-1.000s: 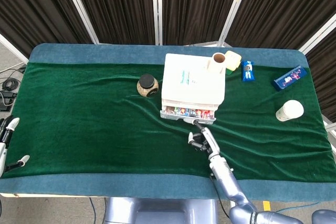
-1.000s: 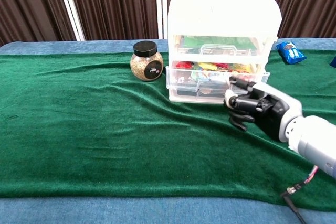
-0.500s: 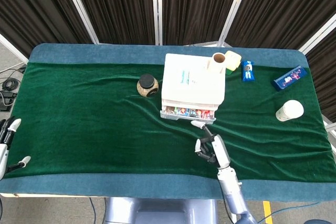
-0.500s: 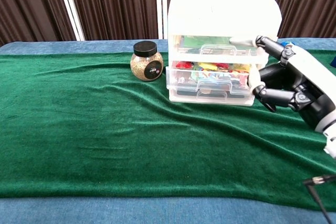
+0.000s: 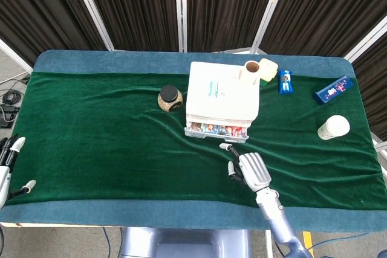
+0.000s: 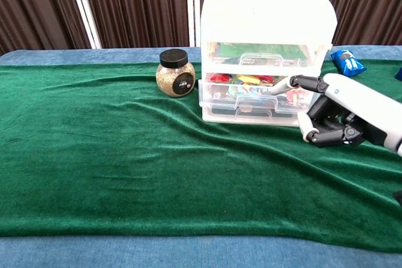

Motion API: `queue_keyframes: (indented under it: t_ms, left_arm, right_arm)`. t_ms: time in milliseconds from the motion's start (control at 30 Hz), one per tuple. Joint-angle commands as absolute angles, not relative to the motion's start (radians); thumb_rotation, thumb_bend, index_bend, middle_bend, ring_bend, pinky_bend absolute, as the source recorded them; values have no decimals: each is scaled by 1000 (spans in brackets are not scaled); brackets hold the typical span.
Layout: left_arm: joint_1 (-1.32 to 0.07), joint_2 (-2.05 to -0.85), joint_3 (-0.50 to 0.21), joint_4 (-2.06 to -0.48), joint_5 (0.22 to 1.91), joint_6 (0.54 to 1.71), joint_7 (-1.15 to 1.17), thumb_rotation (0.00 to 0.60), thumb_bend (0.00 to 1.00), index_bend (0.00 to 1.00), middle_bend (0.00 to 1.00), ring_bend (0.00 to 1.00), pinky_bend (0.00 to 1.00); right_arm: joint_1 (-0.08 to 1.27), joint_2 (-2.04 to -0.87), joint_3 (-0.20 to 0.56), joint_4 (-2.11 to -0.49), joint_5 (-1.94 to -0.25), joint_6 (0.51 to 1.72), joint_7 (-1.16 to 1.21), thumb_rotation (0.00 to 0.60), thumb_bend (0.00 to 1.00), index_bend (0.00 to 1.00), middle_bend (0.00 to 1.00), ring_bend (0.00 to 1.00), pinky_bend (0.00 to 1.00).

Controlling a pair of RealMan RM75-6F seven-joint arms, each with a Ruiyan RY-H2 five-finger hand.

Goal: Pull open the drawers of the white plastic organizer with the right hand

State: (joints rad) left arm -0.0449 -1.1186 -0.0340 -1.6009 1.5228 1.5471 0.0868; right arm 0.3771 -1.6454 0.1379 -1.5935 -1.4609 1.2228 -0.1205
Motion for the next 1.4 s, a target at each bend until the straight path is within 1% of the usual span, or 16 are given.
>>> queue_keyframes:
  t_ms: [33, 233, 400, 700, 933, 1033, 1167, 1233, 1333, 1400]
  left_arm:
    - [-45, -1119, -34, -1601, 1523, 1547, 88, 600, 78, 0, 0, 0, 0]
    - [-44, -1118, -33, -1602, 1524, 1548, 86, 600, 77, 0, 0, 0, 0]
    - [-45, -1116, -33, -1601, 1522, 1543, 84, 600, 79, 0, 0, 0, 0]
    - [-46, -1114, -34, -1603, 1519, 1541, 81, 600, 78, 0, 0, 0, 0]
    - [-47, -1114, -33, -1603, 1518, 1537, 80, 600, 78, 0, 0, 0, 0]
    - [-47, -1114, -34, -1603, 1517, 1536, 78, 600, 78, 0, 0, 0, 0]
    - [-48, -1113, -34, -1603, 1516, 1535, 75, 600, 78, 0, 0, 0, 0]
    - [-47, -1112, -34, -1602, 1517, 1535, 73, 600, 78, 0, 0, 0, 0]
    - [-47, -1111, -34, -1602, 1516, 1535, 71, 600, 79, 0, 0, 0, 0]
    - [-48, -1111, -34, -1602, 1515, 1534, 70, 600, 78, 0, 0, 0, 0]
  right_arm:
    - [399, -1627, 152, -1619, -1422, 1209, -249, 600, 618, 213, 914, 941, 843]
    - [422, -1643, 170, -1628, -1373, 1193, -347, 600, 616, 149, 915, 941, 842]
    - [444, -1660, 194, -1627, -1317, 1178, -396, 600, 616, 129, 915, 941, 842]
    - [487, -1690, 236, -1619, -1195, 1136, -433, 600, 616, 127, 914, 941, 843]
    - [520, -1718, 259, -1600, -1139, 1122, -445, 600, 616, 140, 915, 941, 843]
    - [534, -1731, 265, -1593, -1118, 1117, -450, 600, 619, 169, 919, 944, 845]
    - [554, -1754, 275, -1573, -1082, 1112, -462, 600, 628, 231, 926, 952, 848]
    - [559, -1760, 278, -1571, -1069, 1110, -463, 600, 633, 268, 927, 955, 849]
    - [565, -1766, 274, -1572, -1068, 1118, -465, 600, 640, 351, 929, 957, 849]
    - [566, -1769, 269, -1573, -1076, 1127, -463, 600, 641, 383, 930, 958, 849]
